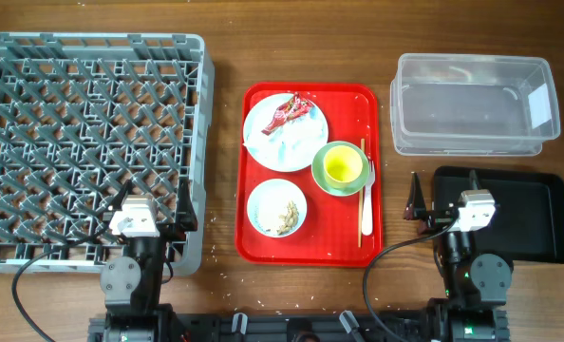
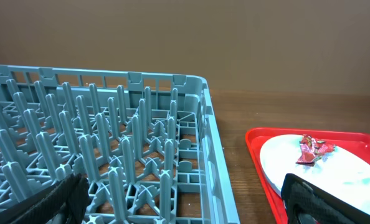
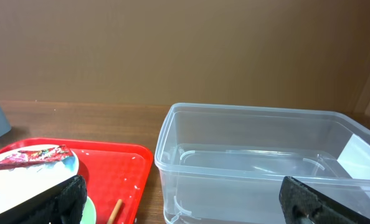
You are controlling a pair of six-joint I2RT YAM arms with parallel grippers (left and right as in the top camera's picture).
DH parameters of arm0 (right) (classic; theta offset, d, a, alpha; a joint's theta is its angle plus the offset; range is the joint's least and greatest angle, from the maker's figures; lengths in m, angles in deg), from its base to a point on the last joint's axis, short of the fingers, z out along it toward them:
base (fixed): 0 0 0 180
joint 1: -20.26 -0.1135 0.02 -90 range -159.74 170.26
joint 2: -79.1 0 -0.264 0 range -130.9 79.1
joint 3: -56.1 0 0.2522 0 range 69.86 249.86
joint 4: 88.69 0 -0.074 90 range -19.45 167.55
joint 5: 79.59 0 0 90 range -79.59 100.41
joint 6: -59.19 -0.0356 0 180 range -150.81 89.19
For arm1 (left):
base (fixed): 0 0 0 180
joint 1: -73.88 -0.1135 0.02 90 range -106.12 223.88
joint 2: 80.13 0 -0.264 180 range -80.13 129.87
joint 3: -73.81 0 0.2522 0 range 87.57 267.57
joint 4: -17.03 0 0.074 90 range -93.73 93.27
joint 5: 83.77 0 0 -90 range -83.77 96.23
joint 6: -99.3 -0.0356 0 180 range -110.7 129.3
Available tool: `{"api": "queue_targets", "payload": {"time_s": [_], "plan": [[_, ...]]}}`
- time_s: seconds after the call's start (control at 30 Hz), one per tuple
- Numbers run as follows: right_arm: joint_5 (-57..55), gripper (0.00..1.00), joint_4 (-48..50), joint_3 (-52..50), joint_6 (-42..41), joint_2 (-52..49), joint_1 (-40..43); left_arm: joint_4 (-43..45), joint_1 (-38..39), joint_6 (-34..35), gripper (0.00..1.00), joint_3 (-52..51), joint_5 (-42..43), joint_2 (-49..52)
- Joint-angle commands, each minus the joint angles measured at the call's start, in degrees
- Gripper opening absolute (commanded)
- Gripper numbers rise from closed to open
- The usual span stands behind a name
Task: Sort waste into correct bins and load items into the dishwasher rack
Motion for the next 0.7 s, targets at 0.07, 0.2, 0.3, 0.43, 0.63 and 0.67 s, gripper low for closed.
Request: {"api": "queue_targets", "payload": {"time_s": [0.07,0.2,0.3,0.43,0.63,0.67], "plan": [[-0.5,1.0,0.1,-0.1,-0.5,0.4,-0.3,0.0,0.3,-1.0,1.0,-0.5,0.9,-0.6],[-0.5,1.0,0.1,-0.1,-0.4,0.4,-0.3,0.0,0.3,-1.1,1.0,-0.5,0.9,-0.6],[-0.5,1.0,0.1,-0.1,-0.4,0.4,-0.3,0.0,0.3,-1.0,1.0,-0.5,0.9,-0.6],[-0.5,1.0,0.1,-0.1,-0.4,0.4,-0.3,0.0,0.3,-1.0,1.0,-0.5,0.9,-0.6],[-0.5,1.0,0.1,-0.1,-0.4,0.4,-0.3,0.0,0.3,-1.1,1.0,-0.5,0.9,-0.6],[-0.5,1.0,0.1,-0.1,-0.5,0.4,-0.3,0.0,0.3,-1.0,1.0,-0.5,0.9,-0.6]]}}
